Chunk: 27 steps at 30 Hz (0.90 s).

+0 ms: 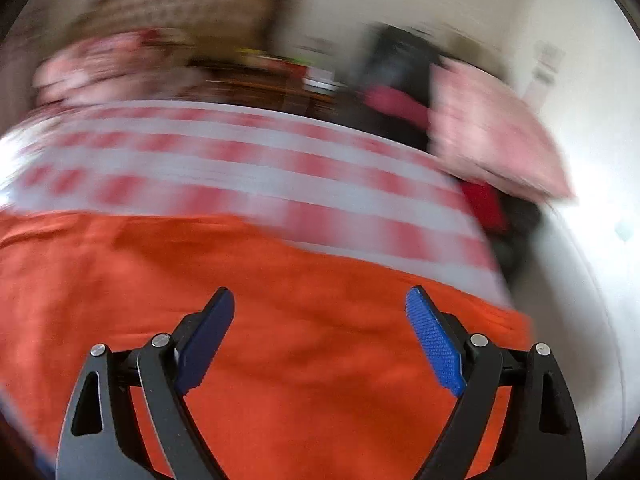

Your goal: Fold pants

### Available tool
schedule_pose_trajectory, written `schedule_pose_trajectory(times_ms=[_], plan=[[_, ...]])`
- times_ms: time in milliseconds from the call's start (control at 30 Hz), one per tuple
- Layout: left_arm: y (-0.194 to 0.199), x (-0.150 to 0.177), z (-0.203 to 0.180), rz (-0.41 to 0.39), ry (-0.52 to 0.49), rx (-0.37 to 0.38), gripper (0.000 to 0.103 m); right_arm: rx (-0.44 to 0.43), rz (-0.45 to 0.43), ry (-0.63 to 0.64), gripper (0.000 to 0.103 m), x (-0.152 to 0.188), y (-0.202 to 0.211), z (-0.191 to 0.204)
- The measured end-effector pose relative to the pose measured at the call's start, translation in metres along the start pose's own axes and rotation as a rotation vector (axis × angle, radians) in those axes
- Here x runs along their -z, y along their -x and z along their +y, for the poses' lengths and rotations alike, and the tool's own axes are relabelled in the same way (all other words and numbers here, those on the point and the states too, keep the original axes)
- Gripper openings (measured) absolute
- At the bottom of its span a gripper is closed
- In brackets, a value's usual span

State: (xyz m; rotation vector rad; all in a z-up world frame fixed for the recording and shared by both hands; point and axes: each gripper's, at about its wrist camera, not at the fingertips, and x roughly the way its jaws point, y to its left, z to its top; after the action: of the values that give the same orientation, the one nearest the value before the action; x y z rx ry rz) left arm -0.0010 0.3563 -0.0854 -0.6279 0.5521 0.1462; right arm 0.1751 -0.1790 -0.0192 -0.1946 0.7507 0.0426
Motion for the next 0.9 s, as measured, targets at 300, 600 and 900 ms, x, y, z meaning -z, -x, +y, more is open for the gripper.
schedule_pose_trajectory(times_ms=[300,600,900], plan=[[-0.034,-0.005,0.031,0.159,0.213,0.357,0.05,-0.311,0.05,0.213,0.084,-0.011,0.003,0.167],[-0.043,-0.022,0.012,0.201,0.084,0.318,0.043,-0.343,0.03,0.321,0.084,-0.042,-0.005,0.256],[-0.048,-0.025,-0.004,0.209,-0.048,0.228,0.026,-0.332,0.033,0.459,0.083,-0.112,-0.052,0.352]])
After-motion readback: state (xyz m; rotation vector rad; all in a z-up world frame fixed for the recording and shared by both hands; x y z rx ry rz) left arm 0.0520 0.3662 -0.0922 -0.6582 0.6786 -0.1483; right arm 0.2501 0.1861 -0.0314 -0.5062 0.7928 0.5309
